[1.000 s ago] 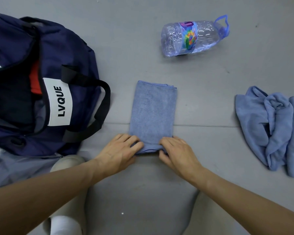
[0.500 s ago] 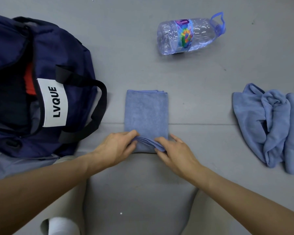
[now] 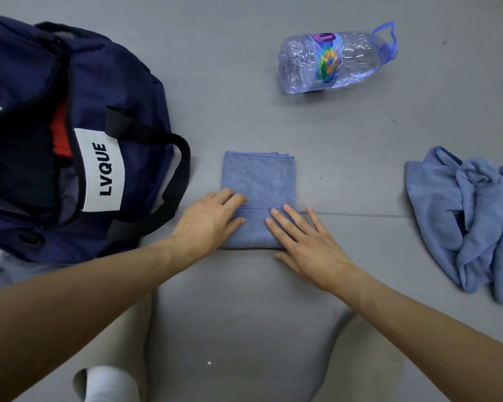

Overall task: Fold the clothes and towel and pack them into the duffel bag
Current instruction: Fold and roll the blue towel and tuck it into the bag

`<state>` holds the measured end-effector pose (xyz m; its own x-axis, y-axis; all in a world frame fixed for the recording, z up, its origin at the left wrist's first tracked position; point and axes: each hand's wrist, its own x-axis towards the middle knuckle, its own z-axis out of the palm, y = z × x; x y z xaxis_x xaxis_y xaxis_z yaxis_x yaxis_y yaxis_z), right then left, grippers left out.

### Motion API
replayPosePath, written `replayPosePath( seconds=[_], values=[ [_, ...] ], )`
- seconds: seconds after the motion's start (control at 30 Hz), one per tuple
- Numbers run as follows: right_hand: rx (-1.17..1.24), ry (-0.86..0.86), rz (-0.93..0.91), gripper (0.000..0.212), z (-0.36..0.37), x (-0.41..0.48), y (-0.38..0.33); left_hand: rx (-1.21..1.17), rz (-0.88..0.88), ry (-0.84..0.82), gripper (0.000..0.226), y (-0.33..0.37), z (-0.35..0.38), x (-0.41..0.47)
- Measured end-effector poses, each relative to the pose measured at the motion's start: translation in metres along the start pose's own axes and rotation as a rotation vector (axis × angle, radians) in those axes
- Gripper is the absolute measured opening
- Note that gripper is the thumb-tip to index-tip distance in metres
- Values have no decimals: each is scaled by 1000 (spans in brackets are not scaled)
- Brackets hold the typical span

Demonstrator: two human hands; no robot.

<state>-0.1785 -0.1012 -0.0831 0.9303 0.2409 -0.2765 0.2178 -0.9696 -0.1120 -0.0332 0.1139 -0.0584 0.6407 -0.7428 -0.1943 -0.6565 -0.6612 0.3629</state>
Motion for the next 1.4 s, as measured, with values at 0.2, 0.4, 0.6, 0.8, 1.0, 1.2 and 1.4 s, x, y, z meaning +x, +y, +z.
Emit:
replayPosePath(
  seconds=[0.2, 0.4, 0.6, 0.8, 1.0, 1.2, 1.4],
  values=[
    [-3, 15, 25, 81, 1, 1, -5, 185, 465, 93, 48, 5, 28, -23],
    [20, 7, 15, 83, 1, 9, 3, 262, 358, -175, 79, -10, 41, -30],
    [52, 6, 83, 77, 10, 6, -1, 281, 337, -181, 82, -16, 42, -25],
    [104, 1, 101, 63, 8, 7, -1, 246, 344, -135, 80, -19, 44, -24],
    [263, 13, 138, 60, -6, 7, -3, 88, 314, -15, 66, -17, 39, -24],
    [301, -16, 117, 59, -17, 1, -4, -86, 202, -56, 46, -6, 19, -28],
    [390, 0, 235, 33, -29, 2, -14, -249, -20, -166, 24, 3, 8, -23]
  ],
)
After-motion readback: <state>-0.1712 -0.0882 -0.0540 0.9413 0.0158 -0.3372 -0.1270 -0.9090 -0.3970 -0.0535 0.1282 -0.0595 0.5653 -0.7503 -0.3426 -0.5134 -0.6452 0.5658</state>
